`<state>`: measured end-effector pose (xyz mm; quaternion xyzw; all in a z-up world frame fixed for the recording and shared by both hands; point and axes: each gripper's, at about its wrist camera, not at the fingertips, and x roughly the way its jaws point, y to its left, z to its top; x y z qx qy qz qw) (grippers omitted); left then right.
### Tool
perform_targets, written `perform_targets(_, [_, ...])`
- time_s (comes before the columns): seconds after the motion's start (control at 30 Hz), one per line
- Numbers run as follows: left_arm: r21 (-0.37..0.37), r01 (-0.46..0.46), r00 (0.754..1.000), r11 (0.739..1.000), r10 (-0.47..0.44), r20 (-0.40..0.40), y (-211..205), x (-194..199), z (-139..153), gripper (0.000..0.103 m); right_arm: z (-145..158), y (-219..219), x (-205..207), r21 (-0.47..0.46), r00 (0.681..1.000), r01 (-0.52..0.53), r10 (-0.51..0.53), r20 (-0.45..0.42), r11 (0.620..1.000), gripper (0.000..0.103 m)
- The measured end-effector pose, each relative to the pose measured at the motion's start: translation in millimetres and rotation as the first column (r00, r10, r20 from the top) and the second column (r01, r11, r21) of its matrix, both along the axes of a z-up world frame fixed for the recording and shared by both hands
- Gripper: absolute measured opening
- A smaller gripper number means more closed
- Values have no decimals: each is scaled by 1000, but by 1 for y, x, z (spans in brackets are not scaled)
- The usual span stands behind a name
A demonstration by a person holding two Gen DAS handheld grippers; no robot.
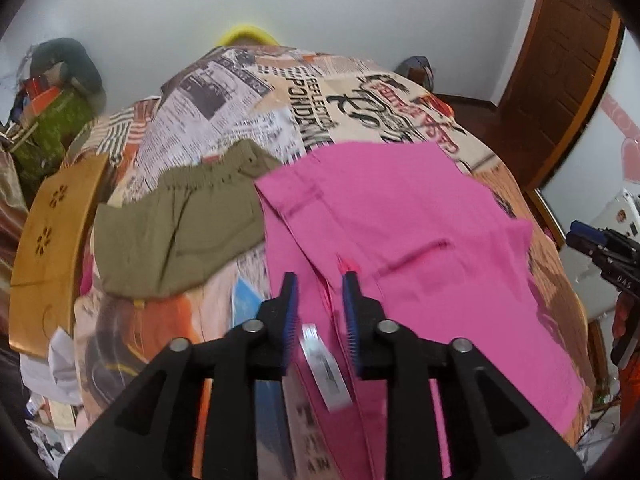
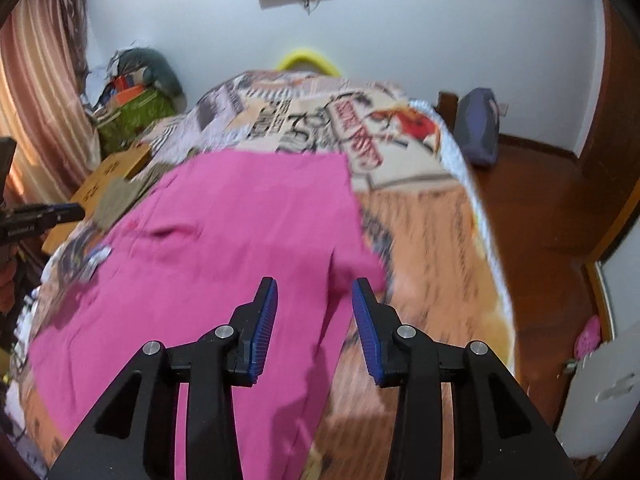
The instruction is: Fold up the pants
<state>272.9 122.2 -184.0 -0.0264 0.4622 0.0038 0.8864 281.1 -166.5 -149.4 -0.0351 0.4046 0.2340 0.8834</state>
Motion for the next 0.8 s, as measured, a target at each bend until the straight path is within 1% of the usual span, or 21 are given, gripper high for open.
perform_targets(0.07, [-3, -6, 1000, 1000, 6, -8, 4, 13, -6, 31, -5, 4, 15, -7, 1000, 3, -3, -5, 1000, 35])
perform_targets(0.2, [-16, -14, 997, 1000, 13, -75, 9, 45, -35, 32, -27, 14, 50, -22, 999, -2, 1, -41, 1000, 36])
perform_targets(0.23, [-30, -15, 996, 999, 13, -93, 9, 49, -42, 32, -33, 15, 54, -28, 999, -6, 5, -48, 1000, 36])
perform_targets(0.33, [-130, -23, 987, 991, 1, -162, 12, 63, -62, 32, -53, 20, 71, -45, 995, -24, 20, -94, 999, 36])
perform_targets(0.37, [-147, -23, 985, 989, -2, -170, 11, 66, -67, 33, -61, 21, 76, -46, 993, -30, 25, -113, 998, 36])
perform_targets(0.4, [-144, -20, 984, 989, -6, -175, 9, 68, -70, 34, -66, 21, 78, -49, 992, -31, 25, -125, 998, 36])
perform_targets(0.43, [-127, -9, 984, 992, -13, -176, 6, 70, -72, 34, -71, 22, 81, -52, 991, -32, 25, -132, 998, 36])
perform_targets(0.53, [-90, 17, 987, 996, -31, -156, 0, 73, -73, 34, -82, 23, 81, -45, 991, -30, 24, -133, 999, 36])
perform_targets(0.57, [-83, 22, 988, 996, -35, -152, -1, 74, -73, 28, -82, 24, 81, -40, 992, -34, 29, -122, 999, 36])
perform_targets(0.6, [-86, 37, 987, 996, -49, -151, -3, 76, -74, 20, -83, 26, 79, -50, 994, -45, 40, -104, 998, 35])
perform_targets(0.63, [-89, 51, 986, 995, -64, -153, -5, 77, -75, 12, -83, 29, 78, -69, 995, -54, 48, -92, 996, 18])
perform_targets(0.67, [-73, 59, 985, 996, -70, -155, -9, 80, -75, 11, -85, 31, 77, -100, 995, -63, 55, -87, 993, 4])
perform_targets(0.7, [-56, 66, 985, 996, -74, -156, -12, 82, -76, 11, -87, 32, 76, -124, 995, -78, 68, -78, 989, 4])
perform_targets(0.8, [-7, 93, 983, 996, -93, -157, -22, 90, -78, 10, -87, 29, 77, -136, 995, -86, 77, -70, 987, 3])
